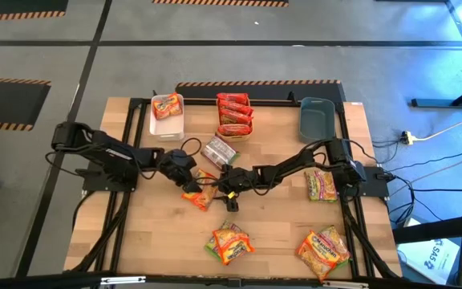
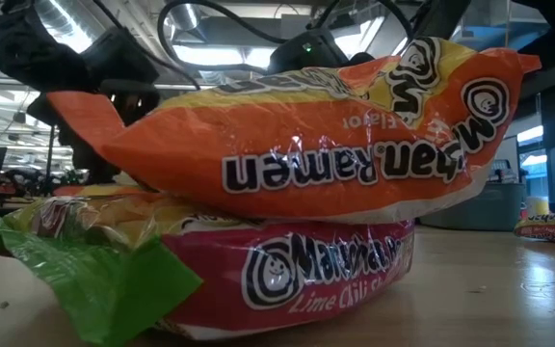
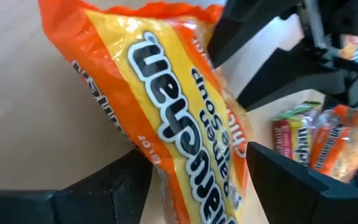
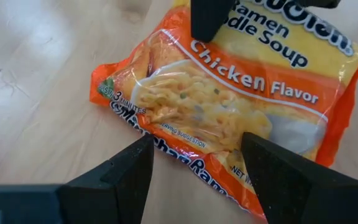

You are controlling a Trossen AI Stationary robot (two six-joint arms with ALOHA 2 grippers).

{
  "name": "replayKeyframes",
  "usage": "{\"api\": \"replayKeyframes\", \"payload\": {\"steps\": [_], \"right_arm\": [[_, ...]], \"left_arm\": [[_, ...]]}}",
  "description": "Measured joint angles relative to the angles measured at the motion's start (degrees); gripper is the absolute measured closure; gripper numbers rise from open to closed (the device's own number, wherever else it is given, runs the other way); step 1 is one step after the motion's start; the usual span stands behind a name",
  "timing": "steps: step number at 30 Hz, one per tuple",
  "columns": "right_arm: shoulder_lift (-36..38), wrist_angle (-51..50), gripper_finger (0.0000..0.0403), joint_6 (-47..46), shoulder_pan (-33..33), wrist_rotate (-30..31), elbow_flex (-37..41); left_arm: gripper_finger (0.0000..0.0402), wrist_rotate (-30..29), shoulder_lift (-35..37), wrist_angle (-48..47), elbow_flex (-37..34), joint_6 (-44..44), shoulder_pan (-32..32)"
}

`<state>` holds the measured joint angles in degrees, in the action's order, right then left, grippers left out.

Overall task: Sort Maruchan noodles
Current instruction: Put the light orange noodle pack into the white bin

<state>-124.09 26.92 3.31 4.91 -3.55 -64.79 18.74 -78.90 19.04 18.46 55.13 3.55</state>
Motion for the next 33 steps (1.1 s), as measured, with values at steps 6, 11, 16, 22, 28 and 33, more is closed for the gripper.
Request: {"api": "replayKeyframes", "payload": {"steps": [6, 11, 16, 22, 28, 33], "right_arm": [[-0.02, 0.04, 0.0162, 0.00, 0.00, 0.00, 0.00], [1.41, -2.58, 0.0162, -0.12, 0.02, -0.43, 0.08], [7.45, -8.02, 0.0162, 1.47, 0.00, -2.12, 0.06], [16.36, -21.89, 0.0162, 15.63, -1.11, 2.07, 0.07], [27.42, -32.36, 0.0162, 21.34, -5.76, 2.48, 0.04], [37.06, -40.24, 0.0162, 18.57, -8.48, 0.98, 0.02]], "left_arm": [[0.0191, -1.82, -1.42, 0.10, 0.00, -0.27, -0.02], [0.0242, -2.16, -1.04, 0.61, 0.00, -2.65, 0.00], [0.0279, -2.66, -0.15, 1.25, 0.03, -7.84, -0.02], [0.0310, -3.23, -0.15, 1.39, 0.04, -22.49, 0.00], [0.0321, -4.94, 2.00, 0.81, 0.07, -31.53, 0.24], [0.0321, -8.81, 8.92, -3.73, 1.60, -39.92, 0.22]]}}
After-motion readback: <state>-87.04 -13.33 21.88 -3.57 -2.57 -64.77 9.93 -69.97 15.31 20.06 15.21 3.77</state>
